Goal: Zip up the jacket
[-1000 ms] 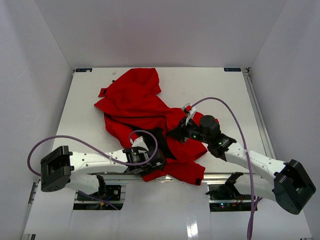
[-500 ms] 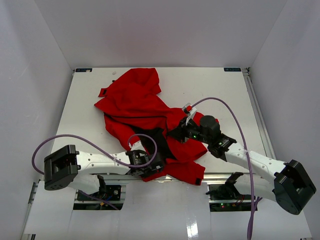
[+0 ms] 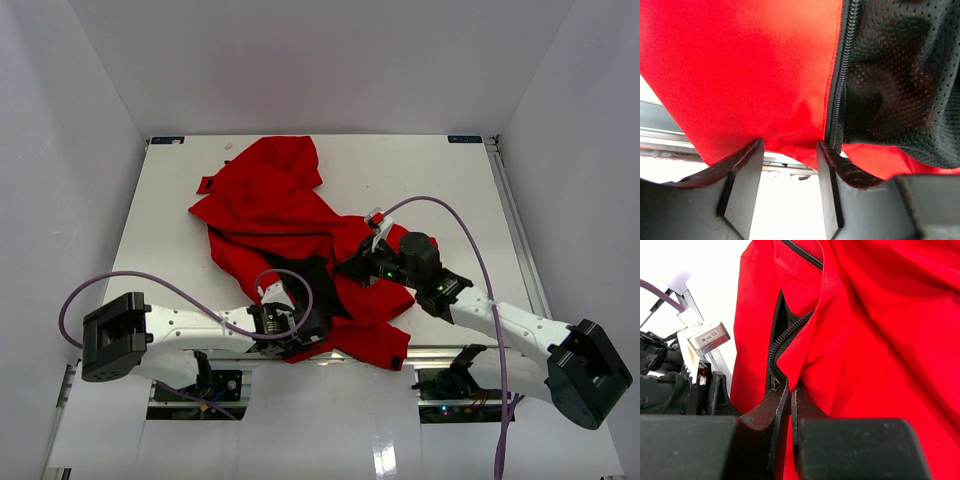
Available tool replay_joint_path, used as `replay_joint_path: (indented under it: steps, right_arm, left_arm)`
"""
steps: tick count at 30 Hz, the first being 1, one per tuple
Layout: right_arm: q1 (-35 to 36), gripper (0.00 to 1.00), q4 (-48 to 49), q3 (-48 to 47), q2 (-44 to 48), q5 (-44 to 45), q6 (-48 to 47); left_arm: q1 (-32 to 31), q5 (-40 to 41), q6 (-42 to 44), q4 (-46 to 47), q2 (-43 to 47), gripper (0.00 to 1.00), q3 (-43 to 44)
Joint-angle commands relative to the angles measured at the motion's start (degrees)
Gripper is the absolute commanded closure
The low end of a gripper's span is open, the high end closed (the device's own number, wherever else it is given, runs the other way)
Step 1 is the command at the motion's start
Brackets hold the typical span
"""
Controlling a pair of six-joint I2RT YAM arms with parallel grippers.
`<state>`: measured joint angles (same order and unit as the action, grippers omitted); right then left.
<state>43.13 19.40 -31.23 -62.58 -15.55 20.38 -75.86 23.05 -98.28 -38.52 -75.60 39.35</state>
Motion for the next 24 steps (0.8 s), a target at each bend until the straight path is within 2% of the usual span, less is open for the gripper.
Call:
replay_joint_path:
  steps: [1, 7, 19, 24]
  right_arm:
    - [-0.2, 0.92, 1.9, 0.4, 1.8, 0.8, -1.0]
    - [-0.2, 0.92, 1.8, 0.6, 2.8, 0.9, -1.0]
    - [-0.2, 0.92, 1.6, 1.0, 3.9, 0.8, -1.0]
    - [-0.2, 0.92, 1.7, 1.3, 4.8, 0.7, -1.0]
  left_arm:
    - [-0.3, 1.3, -1.4, -0.9, -2.4, 0.41, 2.2]
    - [-0.3, 1.8, -3.8, -1.2, -3.3, 0.42, 1.7]
    - [0.5, 3.8, -6.3, -0.4, -7.9, 0.54, 1.5]
    - [0.5, 4.1, -5.3, -0.2, -11.0, 0.65, 2.9]
